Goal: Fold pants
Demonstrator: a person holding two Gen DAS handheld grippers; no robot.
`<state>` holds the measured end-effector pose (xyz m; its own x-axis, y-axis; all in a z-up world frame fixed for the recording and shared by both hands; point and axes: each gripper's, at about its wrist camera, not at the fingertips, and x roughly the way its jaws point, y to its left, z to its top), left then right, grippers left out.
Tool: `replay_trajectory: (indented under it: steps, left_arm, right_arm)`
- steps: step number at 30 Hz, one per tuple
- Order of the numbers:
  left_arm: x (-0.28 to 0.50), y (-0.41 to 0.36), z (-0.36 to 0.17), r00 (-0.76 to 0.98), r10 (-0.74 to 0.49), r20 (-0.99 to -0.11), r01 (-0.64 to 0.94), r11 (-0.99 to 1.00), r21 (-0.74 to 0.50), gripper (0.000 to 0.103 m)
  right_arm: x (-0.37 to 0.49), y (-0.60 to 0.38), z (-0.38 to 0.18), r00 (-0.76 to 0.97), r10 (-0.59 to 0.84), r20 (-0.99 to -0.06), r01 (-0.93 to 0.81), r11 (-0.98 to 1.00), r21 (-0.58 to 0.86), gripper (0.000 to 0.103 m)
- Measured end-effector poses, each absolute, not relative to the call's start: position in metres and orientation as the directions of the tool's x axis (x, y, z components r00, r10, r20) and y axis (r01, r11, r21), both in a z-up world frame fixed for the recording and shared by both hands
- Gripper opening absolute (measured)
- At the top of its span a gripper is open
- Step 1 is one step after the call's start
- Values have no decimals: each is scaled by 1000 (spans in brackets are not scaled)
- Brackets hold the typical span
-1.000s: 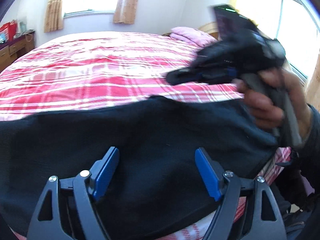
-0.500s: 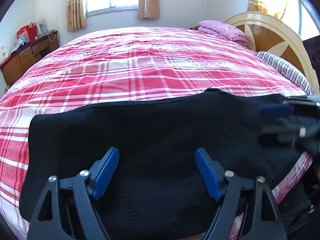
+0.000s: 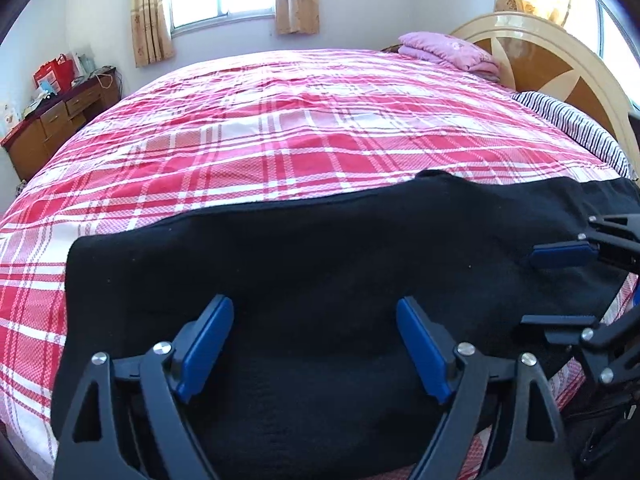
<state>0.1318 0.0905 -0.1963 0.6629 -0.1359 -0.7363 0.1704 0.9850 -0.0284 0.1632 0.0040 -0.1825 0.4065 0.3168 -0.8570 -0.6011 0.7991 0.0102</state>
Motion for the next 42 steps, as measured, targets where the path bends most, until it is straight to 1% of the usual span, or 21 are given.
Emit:
replay_trajectory:
  steps: [5, 8, 11, 15, 22, 24, 26, 31, 35, 42]
  left_arm:
    - [132, 89, -198, 653, -117, -748, 166, 986, -10, 90]
    - [132, 88, -196, 648, -109, -754, 160, 987, -6, 90]
    - [132, 89, -195, 646, -102, -757, 151, 988, -4, 90]
    - [131, 88, -196, 640, -88, -763, 147, 989, 10, 92]
    - [131, 86, -194, 638, -71, -767, 137, 990, 22, 92]
    - [132, 86, -195, 638, -61, -767, 134, 991, 32, 97]
    - [132, 86, -196, 641, -54, -766, 127, 991, 36, 98]
    - [132, 86, -188, 655, -40, -755, 112, 993, 44, 99]
    - [133, 77, -171, 681, -77, -728, 126, 992, 13, 99]
    - [140, 28, -156, 673, -176, -718, 234, 972, -19, 99]
  right_arm:
    - [151, -8, -182, 430, 309, -848, -598, 801, -11, 63]
    - [148, -17, -177, 432, 330, -839, -580, 814, 21, 63]
    - [148, -28, -180, 442, 305, -843, -547, 837, 16, 63]
    - [147, -40, -180, 443, 313, -840, -524, 851, 41, 63]
    - [144, -57, -177, 465, 294, -835, -481, 876, 40, 63]
    - [144, -62, -181, 465, 290, -836, -475, 879, 40, 63]
    - [142, -62, -180, 472, 291, -832, -479, 877, 35, 63]
    - [140, -74, -172, 486, 295, -823, -455, 889, 49, 63]
    - [142, -107, -163, 517, 313, -797, -391, 914, 105, 63]
    - [131, -191, -140, 591, 285, -755, -261, 953, 156, 63]
